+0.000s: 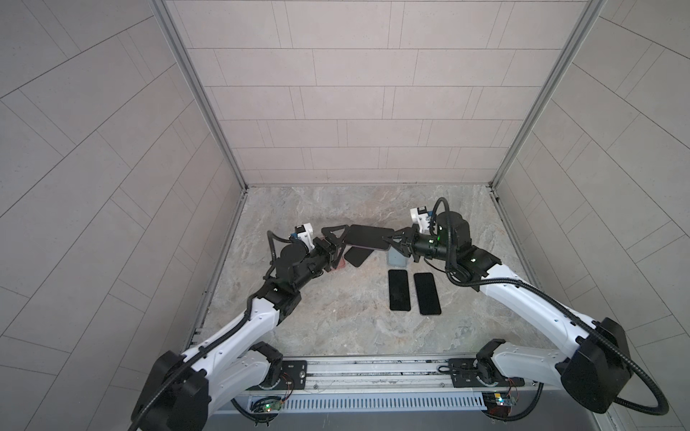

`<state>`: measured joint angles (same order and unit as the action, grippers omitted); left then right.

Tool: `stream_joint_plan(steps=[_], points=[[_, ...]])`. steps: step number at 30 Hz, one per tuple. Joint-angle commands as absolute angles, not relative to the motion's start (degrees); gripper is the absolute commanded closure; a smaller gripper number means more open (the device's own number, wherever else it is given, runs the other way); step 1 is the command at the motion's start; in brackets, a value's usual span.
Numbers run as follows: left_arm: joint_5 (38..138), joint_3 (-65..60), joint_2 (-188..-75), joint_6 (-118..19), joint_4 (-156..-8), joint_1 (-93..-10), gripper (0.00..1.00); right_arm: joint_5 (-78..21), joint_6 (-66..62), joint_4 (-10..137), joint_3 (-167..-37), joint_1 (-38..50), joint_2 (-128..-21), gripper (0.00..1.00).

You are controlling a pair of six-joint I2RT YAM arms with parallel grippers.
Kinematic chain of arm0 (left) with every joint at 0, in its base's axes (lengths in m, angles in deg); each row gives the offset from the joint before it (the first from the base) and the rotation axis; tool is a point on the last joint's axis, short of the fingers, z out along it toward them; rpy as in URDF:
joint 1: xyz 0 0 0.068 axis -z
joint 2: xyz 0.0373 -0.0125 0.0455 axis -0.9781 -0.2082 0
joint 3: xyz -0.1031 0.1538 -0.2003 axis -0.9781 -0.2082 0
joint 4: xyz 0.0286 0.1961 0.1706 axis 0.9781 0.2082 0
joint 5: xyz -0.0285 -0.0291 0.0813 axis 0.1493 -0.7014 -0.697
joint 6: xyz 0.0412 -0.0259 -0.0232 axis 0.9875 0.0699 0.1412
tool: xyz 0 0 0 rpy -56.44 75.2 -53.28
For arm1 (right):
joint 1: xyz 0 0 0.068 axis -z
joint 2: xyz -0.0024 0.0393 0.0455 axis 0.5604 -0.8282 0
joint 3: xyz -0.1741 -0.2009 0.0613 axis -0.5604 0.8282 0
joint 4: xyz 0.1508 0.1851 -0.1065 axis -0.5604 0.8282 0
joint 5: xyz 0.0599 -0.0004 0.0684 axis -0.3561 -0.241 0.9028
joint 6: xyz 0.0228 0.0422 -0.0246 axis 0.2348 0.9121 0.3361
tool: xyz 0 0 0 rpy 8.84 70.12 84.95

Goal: Put the phone into the phone case
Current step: 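Move the left gripper over the pink case while the right gripper holds the phone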

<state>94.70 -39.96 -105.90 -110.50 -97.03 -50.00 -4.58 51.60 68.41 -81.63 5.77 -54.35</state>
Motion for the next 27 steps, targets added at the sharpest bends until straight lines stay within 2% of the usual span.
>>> stream_joint_plan(steps=[1, 3, 5, 6, 9, 11, 15, 27], points=[[90.08, -25.89, -105.48, -82.64, -58.16, -51.04, 0.00, -11.54, 33.40, 90.72, -92.35, 7.79, -49.07, 1.00], [88.59, -20.41, -111.13, -74.02, -48.09, -52.67, 0.06, -13.79, 28.06, 98.23, -95.71, 8.11, -49.16, 1.00], [89.58, -16.00, -118.83, -67.57, -40.88, -55.22, 0.37, -13.98, 25.92, 100.34, -96.44, 8.68, -48.82, 1.00], [90.28, -13.92, -123.29, -65.29, -38.29, -55.88, 0.48, -13.90, 25.72, 100.47, -96.36, 8.92, -48.61, 1.00], [88.07, -5.70, -137.19, -58.24, -28.26, -56.36, 0.69, -13.51, 25.70, 100.59, -95.68, 9.69, -48.37, 1.00], [87.46, -4.40, -142.78, -57.12, -27.80, -56.58, 0.71, -12.94, 25.71, 100.65, -95.29, 9.80, -48.21, 1.00], [87.02, -5.39, -147.02, -58.29, -30.36, -57.46, 0.75, -12.69, 25.20, 101.45, -94.43, 10.07, -47.07, 1.00], [85.97, -5.01, -154.57, -60.52, -36.22, -61.32, 0.70, -11.54, 26.22, 99.31, -91.20, 10.60, -45.65, 1.00]])
